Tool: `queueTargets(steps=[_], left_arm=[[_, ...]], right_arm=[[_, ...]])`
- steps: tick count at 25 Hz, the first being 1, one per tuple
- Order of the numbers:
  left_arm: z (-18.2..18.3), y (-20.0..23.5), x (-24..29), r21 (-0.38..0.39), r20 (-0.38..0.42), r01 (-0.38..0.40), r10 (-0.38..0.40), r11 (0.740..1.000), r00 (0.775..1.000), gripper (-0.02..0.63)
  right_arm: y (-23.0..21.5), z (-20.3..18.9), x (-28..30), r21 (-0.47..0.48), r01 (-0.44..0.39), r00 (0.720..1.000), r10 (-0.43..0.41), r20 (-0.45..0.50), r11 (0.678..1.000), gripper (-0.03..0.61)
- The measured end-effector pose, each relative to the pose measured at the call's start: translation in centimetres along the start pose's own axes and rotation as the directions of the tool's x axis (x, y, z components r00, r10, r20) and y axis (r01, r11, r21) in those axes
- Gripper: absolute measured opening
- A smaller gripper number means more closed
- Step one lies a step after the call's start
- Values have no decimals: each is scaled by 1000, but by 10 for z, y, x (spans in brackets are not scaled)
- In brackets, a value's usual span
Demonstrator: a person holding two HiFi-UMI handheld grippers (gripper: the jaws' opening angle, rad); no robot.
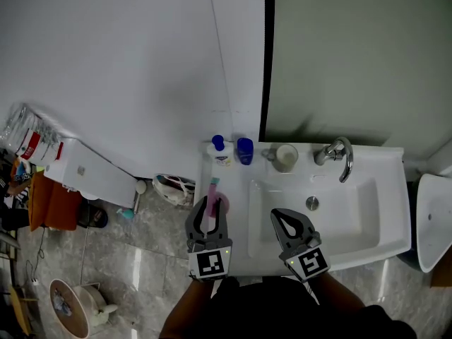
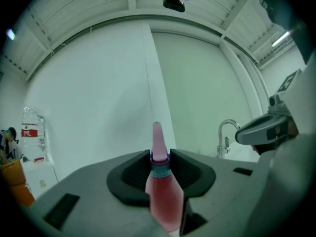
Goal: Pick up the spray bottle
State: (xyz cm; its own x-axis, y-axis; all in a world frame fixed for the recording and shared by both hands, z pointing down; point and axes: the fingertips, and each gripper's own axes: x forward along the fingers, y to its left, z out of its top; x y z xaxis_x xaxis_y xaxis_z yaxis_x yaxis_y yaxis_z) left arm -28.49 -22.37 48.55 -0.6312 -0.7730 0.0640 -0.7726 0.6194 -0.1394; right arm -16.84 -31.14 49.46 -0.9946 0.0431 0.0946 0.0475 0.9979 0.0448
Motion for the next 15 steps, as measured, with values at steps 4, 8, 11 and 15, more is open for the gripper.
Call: queueTargets(steps=[4, 8, 11, 15], left_arm=[[22, 3, -9, 0, 36, 1, -1, 1000, 999, 117], [44, 5, -22, -12, 68, 3, -2, 1000, 998, 117], [56, 10, -36, -16, 84, 4, -3, 1000, 996, 117], [68, 17, -50, -33, 91, 3, 0, 999, 996, 117]], right_arm=[[3, 6, 1, -12, -3, 1000, 3, 17, 1000, -2], [8, 15, 2, -21, -11, 999, 12, 35, 1000, -2], [15, 23, 5, -30, -28, 998, 29, 47, 999, -2], [20, 34, 9, -41, -41, 997, 44, 67, 998, -2]])
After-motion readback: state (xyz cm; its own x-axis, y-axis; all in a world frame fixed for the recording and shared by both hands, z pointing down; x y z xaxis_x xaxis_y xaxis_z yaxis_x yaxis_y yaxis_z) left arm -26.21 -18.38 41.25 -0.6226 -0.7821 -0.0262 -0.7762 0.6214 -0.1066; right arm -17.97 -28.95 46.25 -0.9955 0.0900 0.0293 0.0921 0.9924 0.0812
